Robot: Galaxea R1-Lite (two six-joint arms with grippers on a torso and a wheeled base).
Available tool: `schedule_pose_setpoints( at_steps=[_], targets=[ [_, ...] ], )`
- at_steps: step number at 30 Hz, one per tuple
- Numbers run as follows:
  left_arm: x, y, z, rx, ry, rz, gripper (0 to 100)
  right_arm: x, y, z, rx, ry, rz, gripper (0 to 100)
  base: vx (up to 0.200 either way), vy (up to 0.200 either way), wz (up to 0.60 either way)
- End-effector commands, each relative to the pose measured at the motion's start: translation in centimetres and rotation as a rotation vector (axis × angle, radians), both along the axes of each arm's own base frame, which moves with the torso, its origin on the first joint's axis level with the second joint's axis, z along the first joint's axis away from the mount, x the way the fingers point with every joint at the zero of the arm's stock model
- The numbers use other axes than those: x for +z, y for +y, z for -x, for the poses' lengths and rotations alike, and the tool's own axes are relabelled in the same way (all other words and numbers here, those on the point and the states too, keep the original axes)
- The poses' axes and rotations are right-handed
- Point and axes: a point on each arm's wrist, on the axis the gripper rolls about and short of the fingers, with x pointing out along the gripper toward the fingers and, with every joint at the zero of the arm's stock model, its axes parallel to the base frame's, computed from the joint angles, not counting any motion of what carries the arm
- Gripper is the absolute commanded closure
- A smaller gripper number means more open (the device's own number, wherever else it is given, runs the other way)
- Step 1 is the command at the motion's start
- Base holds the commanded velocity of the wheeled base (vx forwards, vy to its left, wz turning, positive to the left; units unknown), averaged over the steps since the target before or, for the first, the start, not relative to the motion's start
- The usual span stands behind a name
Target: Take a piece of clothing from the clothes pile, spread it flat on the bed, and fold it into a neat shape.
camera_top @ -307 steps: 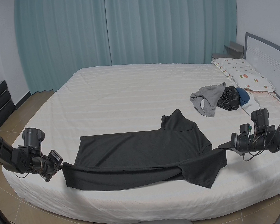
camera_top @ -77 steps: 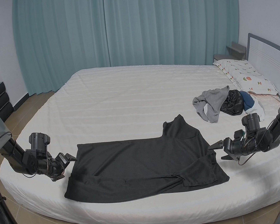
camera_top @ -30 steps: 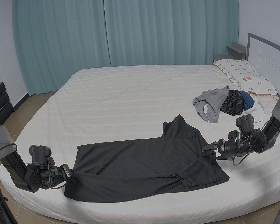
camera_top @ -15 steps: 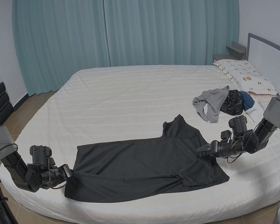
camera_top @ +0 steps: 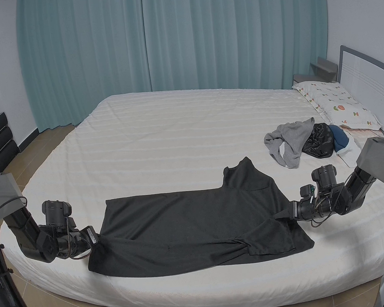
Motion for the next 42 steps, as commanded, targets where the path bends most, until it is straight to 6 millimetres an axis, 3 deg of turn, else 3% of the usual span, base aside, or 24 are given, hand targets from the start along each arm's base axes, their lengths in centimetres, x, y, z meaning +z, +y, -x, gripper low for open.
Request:
schedule_pose_setpoints(
  at_steps=[1,8,9,22,23,28,42],
  targets=[
    [-0.5,0.3,-0.4,0.016,0.01,0.008,100,-0.1,-0.3,0.2,-0.009,0.01,-0.004,100,0.0,0.0,0.0],
    [-1.1,0.4,-0.8,0.036,0.022,0.025,100,0.4,-0.8,1.0,-0.014,0.017,-0.028,100,0.0,0.0,0.0],
    [-1.2,0.4,-0.8,0.036,0.023,0.025,0,0.4,-0.8,1.1,-0.013,0.019,-0.029,100,0.0,0.0,0.0],
    [-0.4,0.8,-1.0,0.065,-0.008,0.061,0,0.4,-0.6,1.4,-0.052,0.021,-0.086,100,0.0,0.0,0.0],
    [0.7,0.9,-1.2,0.086,-0.052,0.105,0,0.3,-0.6,1.5,-0.059,0.022,-0.101,100,0.0,0.0,0.0],
    [1.9,0.7,-0.7,0.028,-0.076,0.227,0,0.4,-0.7,1.5,-0.069,0.018,-0.112,100,0.0,0.0,0.0],
    [0.7,0.8,-1.2,-0.037,-0.068,0.283,0,0.3,-0.6,1.6,-0.068,0.025,-0.111,100,0.0,0.0,0.0]
  ],
)
